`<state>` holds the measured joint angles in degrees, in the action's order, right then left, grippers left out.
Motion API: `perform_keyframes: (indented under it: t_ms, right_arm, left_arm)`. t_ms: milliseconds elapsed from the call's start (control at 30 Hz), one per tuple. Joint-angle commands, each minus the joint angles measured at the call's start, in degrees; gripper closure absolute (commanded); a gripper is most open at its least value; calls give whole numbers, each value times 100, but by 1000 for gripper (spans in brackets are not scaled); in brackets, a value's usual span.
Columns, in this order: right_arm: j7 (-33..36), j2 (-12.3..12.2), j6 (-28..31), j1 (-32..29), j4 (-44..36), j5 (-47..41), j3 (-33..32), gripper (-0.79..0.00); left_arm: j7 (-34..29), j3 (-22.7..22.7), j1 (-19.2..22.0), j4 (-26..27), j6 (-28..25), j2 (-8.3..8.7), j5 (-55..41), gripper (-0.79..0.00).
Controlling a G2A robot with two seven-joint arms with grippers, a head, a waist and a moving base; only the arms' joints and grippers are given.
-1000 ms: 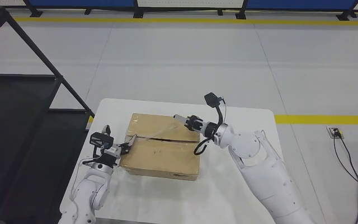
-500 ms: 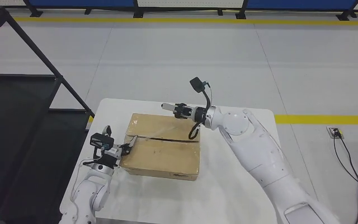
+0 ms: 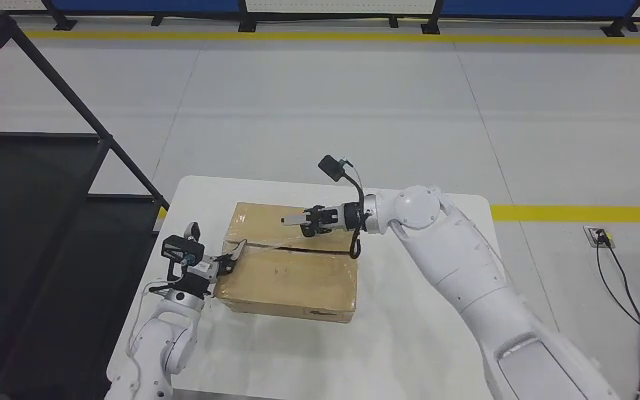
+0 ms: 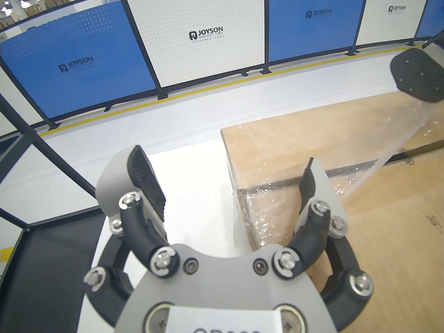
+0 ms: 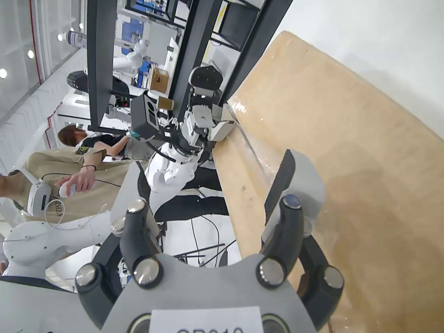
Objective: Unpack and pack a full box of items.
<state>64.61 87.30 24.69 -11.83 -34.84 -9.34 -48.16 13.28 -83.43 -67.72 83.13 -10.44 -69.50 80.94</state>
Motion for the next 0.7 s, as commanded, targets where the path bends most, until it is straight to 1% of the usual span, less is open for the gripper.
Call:
perform_keyframes:
  t_ms: [0, 100, 200, 333, 467, 567, 667]
  right_arm:
    - [63, 17, 0, 18, 60, 37, 38, -739]
    - [156, 45, -23, 30, 153, -4, 65, -773]
    - [309, 66, -70, 51, 273, -172, 37, -770]
    - [-139, 80, -210, 83, 500, -164, -19, -785]
    - [-153, 50, -193, 126, 638, -182, -105, -785]
    - [-270, 10, -321, 191, 686, 32, -116, -785]
    - [-268, -53, -373, 201, 647, 67, -208, -785]
  left_arm:
    - [1, 7, 11, -9, -4, -2, -9, -785]
    - [18, 11, 18, -18, -3, -3, -5, -785]
    - [7, 11, 19, -21, 6, -5, -17, -785]
    - [1, 10, 9, -9, 19, -5, -6, -785]
    - [0, -1, -9, 22, 29, -3, 9, -785]
    - [-8, -1, -25, 48, 25, -2, 15, -785]
    - [-21, 8, -39, 78, 23, -3, 27, -785]
